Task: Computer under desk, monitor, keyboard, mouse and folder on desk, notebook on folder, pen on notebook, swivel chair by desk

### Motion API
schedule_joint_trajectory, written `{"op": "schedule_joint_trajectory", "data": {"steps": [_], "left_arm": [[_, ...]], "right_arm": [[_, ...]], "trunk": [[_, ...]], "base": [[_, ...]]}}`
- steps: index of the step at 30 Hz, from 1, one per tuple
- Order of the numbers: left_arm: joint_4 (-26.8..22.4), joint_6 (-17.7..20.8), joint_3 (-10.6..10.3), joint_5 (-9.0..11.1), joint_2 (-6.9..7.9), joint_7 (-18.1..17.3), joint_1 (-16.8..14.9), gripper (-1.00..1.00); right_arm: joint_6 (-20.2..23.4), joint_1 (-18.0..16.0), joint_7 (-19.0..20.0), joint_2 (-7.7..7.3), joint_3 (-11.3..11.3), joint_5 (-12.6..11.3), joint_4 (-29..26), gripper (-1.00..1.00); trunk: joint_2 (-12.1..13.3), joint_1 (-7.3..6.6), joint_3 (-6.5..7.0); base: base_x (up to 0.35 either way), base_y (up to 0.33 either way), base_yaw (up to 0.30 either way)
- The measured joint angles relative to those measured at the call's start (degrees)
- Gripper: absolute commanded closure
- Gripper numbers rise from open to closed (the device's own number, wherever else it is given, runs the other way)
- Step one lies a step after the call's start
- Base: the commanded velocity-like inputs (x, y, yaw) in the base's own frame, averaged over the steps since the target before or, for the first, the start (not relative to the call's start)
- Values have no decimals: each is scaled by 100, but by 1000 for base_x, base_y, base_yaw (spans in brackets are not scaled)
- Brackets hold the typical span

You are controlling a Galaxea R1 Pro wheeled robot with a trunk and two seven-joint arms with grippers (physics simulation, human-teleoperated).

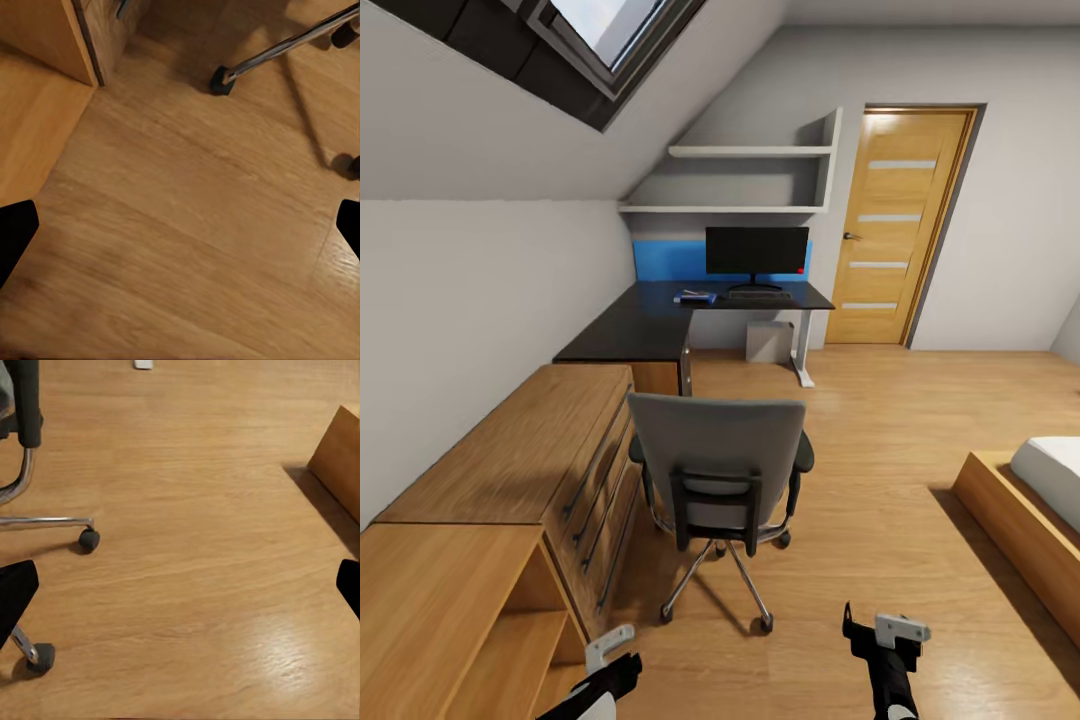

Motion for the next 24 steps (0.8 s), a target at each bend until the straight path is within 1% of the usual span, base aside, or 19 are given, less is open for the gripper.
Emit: {"op": "schedule_joint_trajectory", "data": {"steps": [1,3,4,9,14,24], "left_arm": [[34,-96,-6,12,-7,-1,-3,-100],[61,-354,-13,19,-12,-2,-4,-100],[253,-809,-34,16,-14,-5,-4,-100],[285,-849,-69,-14,-35,-8,-4,-100],[288,-850,-147,-21,-40,-5,-4,-100],[295,-850,-169,-22,-48,-10,-4,-100]], "right_arm": [[-79,-4,328,26,-9,-29,122,-100],[-91,-4,401,54,-16,-37,168,-100],[-106,-3,468,67,-20,-20,240,-100],[-106,-4,484,61,-21,-14,251,-100],[-100,-4,485,68,-16,-14,264,-100],[-98,-4,485,62,-18,-5,270,-100]], "trunk": [[-40,22,-18],[-120,66,-54],[-160,88,-72],[-361,198,-162],[-562,308,-251],[-963,527,-431]], "base": [[0,0,0],[0,0,0],[0,0,0],[0,0,0],[0,0,0],[0,0,0]]}}
